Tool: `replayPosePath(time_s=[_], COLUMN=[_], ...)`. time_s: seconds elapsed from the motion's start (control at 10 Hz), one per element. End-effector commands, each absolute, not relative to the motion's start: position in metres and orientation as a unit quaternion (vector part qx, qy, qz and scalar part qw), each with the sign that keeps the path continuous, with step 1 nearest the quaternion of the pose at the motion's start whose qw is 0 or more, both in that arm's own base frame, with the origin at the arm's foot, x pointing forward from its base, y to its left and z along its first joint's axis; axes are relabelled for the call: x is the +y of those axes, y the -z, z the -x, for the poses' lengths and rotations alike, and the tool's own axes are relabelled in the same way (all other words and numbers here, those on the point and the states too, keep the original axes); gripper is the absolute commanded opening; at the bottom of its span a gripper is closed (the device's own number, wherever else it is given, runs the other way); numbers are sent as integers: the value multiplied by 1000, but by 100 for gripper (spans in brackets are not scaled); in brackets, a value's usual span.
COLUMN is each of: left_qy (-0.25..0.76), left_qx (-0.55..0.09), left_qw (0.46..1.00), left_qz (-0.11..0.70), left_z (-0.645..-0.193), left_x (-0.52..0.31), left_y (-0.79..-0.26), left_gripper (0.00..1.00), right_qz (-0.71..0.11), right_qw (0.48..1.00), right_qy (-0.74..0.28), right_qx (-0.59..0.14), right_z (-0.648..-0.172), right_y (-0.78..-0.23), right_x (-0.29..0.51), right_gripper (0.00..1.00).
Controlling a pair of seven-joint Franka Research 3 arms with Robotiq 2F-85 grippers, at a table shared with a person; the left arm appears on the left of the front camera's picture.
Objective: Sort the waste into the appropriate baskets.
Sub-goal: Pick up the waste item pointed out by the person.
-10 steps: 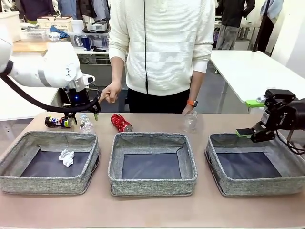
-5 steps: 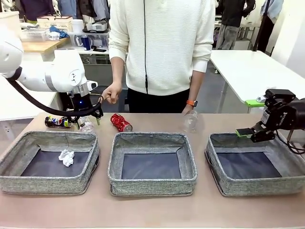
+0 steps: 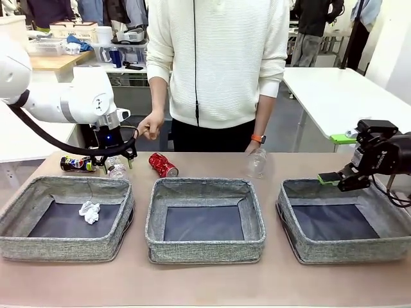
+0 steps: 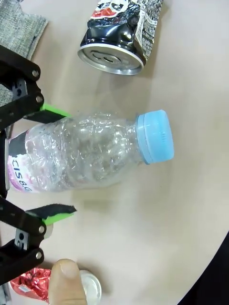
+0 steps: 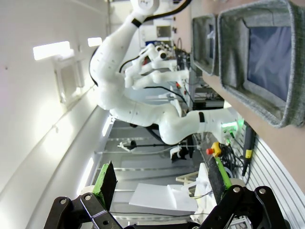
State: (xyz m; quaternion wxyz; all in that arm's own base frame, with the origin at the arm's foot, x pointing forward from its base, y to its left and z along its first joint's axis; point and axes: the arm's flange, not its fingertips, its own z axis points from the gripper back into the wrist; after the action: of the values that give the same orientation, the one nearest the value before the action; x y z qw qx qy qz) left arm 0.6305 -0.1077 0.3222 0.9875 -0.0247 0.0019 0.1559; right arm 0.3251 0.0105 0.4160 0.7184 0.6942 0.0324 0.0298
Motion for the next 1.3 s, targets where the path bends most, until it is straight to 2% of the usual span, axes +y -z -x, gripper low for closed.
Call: replayPosePath(time_s=[0.0, 0.2, 0.3, 0.4, 0.5, 0.9, 1.0, 1.2], left_qy=[-164, -167, -165, -170, -179, -191, -202, -199], left_qx=[-2, -4, -6, -3, 4, 2, -20, -89], left_qw=[986, 986, 986, 985, 984, 982, 979, 975], left_qz=[8, 4, 2, 4, 5, 17, 17, 42], left_z=[-629, -626, -624, -624, -624, -615, -605, -561], left_x=[-108, -108, -107, -107, -107, -95, -88, -70], left_y=[-329, -331, -332, -332, -332, -349, -370, -444], left_gripper=[0, 0, 13, 3, 0, 0, 0, 0], right_qz=[-702, -702, -702, -702, -702, -702, -702, -702], right_qw=[711, 711, 711, 711, 711, 711, 711, 711], right_qy=[-40, -40, -40, -40, -40, -40, -40, -40], right_qx=[19, 19, 19, 19, 19, 19, 19, 19], right_z=[-327, -327, -327, -327, -327, -327, -327, -327], right_y=[-417, -417, -417, -417, -417, -417, -417, -417], right_x=[13, 13, 13, 13, 13, 13, 13, 13], right_gripper=[100, 100, 100, 100, 100, 100, 100, 100])
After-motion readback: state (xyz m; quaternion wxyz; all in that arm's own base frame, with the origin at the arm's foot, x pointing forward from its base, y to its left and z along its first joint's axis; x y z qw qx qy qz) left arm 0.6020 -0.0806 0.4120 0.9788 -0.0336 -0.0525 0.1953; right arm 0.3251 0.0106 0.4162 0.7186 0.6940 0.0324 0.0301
